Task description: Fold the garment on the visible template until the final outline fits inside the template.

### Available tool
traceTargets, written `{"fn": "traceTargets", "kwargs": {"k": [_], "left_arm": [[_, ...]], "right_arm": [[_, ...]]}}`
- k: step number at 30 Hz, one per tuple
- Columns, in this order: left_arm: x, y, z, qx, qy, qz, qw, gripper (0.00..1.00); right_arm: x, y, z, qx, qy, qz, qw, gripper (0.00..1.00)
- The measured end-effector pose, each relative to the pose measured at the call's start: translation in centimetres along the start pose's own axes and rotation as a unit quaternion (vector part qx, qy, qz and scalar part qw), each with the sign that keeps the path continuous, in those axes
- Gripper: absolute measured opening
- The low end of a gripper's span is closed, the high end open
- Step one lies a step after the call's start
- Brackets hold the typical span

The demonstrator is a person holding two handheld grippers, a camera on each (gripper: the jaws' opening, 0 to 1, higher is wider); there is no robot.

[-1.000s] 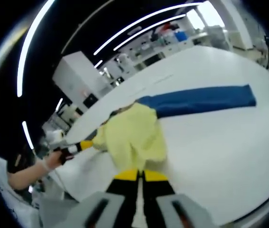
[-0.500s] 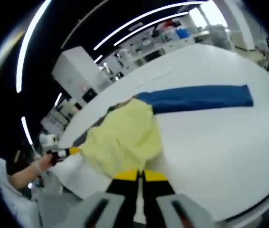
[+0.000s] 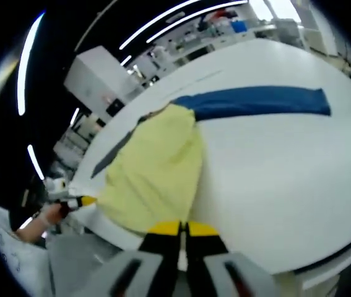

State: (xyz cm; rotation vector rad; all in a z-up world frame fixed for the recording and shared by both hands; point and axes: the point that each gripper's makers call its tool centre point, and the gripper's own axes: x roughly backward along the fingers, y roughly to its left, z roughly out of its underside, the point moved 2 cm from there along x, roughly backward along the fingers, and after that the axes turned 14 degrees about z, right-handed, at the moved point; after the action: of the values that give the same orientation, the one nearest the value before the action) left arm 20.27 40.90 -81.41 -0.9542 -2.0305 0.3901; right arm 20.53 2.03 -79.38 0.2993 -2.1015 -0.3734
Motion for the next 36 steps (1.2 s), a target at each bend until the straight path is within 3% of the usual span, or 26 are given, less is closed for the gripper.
{"fn": "traceTargets", "kwargs": {"k": [13, 17, 23, 36], "left_arm": [[0.5, -0.1, 2.7, 0.023, 0.008, -0.010, 0.9996, 0.00], [0.3, -0.1, 2.9, 0.018, 0.011, -0.016, 0.9997, 0.00], [0.4, 1.6, 3.1, 0.012, 0.012, -0.017, 0.9997, 0.00], [0.3, 0.7, 3.2, -0.023, -0.019, -0.029, 0.9991, 0.00]], "right_arm": [[-0.8, -0.4, 1.5, 0.009, 0.037, 0.006, 0.9993, 0.00], [-1.3, -0.9, 2.0, 0.004, 0.041, 0.008, 0.9991, 0.00], [-1.3, -0.8, 2.0, 0.003, 0.043, 0.009, 0.9990, 0.00], [-1.3, -0.7, 2.5, 0.026, 0.039, 0.015, 0.9988, 0.00]]}}
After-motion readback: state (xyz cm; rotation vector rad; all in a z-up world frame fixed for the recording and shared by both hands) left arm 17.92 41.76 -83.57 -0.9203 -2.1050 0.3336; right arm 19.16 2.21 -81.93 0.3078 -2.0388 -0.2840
